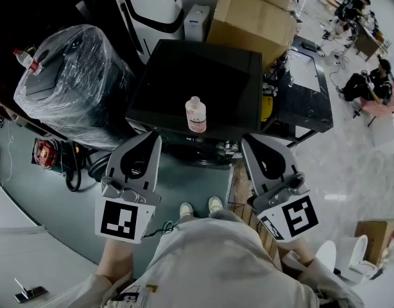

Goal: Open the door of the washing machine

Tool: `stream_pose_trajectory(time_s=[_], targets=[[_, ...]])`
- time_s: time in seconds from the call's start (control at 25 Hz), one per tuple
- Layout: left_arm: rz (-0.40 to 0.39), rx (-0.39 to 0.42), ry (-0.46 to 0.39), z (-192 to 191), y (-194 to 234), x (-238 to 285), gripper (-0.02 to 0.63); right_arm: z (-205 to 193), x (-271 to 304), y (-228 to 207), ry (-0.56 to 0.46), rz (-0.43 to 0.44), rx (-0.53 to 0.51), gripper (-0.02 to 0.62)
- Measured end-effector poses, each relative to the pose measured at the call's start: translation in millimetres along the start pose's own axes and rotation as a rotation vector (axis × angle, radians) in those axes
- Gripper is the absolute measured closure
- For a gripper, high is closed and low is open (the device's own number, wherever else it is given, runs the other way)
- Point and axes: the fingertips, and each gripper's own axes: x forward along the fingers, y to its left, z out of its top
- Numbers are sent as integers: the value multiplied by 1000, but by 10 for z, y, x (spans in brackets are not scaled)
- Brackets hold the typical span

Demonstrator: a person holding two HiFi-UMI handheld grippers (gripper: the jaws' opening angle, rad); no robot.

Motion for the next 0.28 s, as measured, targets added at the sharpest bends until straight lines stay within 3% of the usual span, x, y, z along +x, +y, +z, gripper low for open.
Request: stream_pose_trajectory(time_s=[0.28], targets=[[1,-12,13,-95,50,-37,584,-63,70,78,27,17,-10,568]])
